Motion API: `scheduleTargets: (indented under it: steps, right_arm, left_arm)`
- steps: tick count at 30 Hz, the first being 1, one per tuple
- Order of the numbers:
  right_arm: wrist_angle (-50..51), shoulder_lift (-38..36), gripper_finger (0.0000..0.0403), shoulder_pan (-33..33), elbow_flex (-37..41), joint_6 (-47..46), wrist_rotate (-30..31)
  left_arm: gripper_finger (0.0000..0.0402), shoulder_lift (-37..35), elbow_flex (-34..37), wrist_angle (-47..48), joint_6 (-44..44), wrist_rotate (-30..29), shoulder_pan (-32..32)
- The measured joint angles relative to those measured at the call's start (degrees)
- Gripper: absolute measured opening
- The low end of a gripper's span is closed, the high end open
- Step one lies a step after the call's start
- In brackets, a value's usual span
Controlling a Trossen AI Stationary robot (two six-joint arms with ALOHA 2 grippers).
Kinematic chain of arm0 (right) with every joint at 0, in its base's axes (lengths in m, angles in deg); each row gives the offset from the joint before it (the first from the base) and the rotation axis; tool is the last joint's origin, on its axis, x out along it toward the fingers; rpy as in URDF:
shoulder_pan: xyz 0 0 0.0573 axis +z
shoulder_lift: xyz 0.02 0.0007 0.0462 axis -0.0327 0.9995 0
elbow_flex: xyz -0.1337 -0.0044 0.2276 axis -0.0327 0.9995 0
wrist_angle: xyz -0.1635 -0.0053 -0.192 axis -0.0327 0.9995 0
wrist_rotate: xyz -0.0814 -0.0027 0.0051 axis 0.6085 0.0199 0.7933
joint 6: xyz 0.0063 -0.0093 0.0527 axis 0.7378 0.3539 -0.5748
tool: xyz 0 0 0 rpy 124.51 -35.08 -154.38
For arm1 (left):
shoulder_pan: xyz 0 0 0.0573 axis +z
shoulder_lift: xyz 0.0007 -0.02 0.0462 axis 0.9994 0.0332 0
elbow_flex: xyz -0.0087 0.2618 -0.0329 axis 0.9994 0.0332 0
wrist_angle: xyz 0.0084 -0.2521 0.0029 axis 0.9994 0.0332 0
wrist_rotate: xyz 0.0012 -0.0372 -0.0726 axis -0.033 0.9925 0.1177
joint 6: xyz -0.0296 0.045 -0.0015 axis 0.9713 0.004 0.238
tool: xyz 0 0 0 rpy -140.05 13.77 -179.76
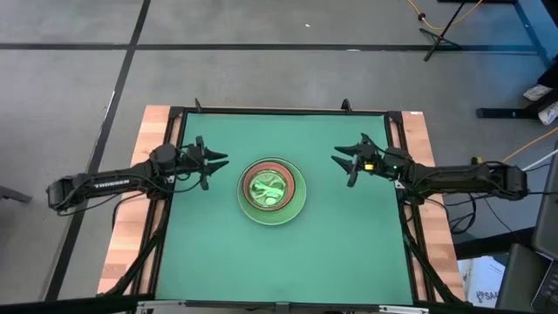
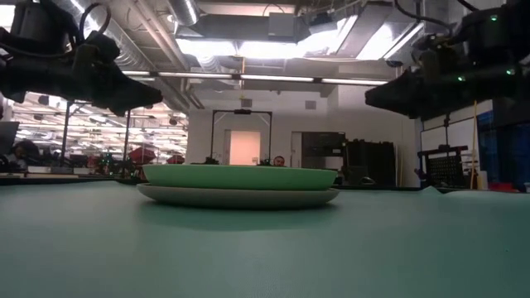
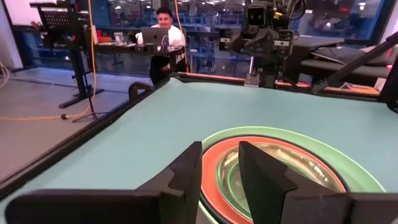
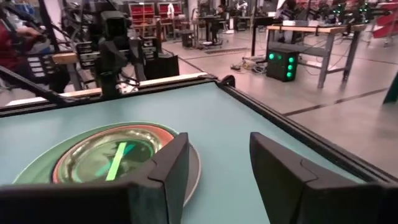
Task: Stack plastic plates
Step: Return to Home Position
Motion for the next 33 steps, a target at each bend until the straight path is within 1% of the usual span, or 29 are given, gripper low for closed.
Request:
scheduleTargets:
  steps: [2, 4, 7, 10, 12, 15, 19, 22, 25, 31, 33]
  right_arm:
    - [-0.16, -1.76, 0.0149, 0.0, 0.97, -0.01, 0.05]
    - [-0.11, -3.48, 0.0125, 0.0, 1.76, -0.22, 1.01]
    - [1.48, -7.39, 0.0077, 0.0, 3.21, -1.21, 1.62]
    - [4.14, -12.23, 0.0025, 0.02, 4.87, -1.41, 4.65]
    - [7.59, -15.66, 0.0007, 0.0, 5.61, -1.94, 5.94]
    - [12.92, -20.69, 0.0016, 0.0, 5.59, -3.27, 6.45]
    - [20.07, -26.79, 0.0021, 0.0, 5.59, -3.53, 5.43]
    - [24.75, -31.7, 0.001, 0.02, 5.59, -4.39, 4.58]
    - [30.39, -36.6, 0.0002, 0.02, 5.59, -4.47, 4.8]
    - [37.79, -45.5, 0.0006, 0.02, 5.55, -4.51, 6.88]
    - [37.62, -47.02, 0.0006, 0.02, 5.55, -4.55, 6.55]
  left_arm:
    - [0.0098, -0.43, 0.17, 0.08, 0.83, -0.01, 0.02]
    - [0.0098, -0.48, 0.17, 0.23, 0.95, 0.23, 0.02]
    - [0.0098, -0.48, 0.16, 0.56, 1.18, 0.33, 0.02]
    - [0.0098, -0.48, 0.17, 0.68, 1.52, 0.22, 0.02]
    - [0.0098, -0.48, 0.17, 0.68, 1.53, 0.03, 0.0]
    - [0.0098, -0.48, 0.17, 0.75, 1.48, -0.04, 0.0]
    - [0.0098, -1.11, 0.17, 1.27, 1.11, -0.04, 0.02]
    - [0.0098, -3.0, 0.17, 1.48, 1.36, 0.1, 0.0]
    - [0.0098, -5.38, 0.15, 4.36, 1.71, -0.01, 0.02]
    - [0.0098, -10.74, 0.16, 9.57, 2.72, -0.7, 0.02]
    - [0.0098, -12.48, 0.16, 11.2, 3.4, -0.91, 0.02]
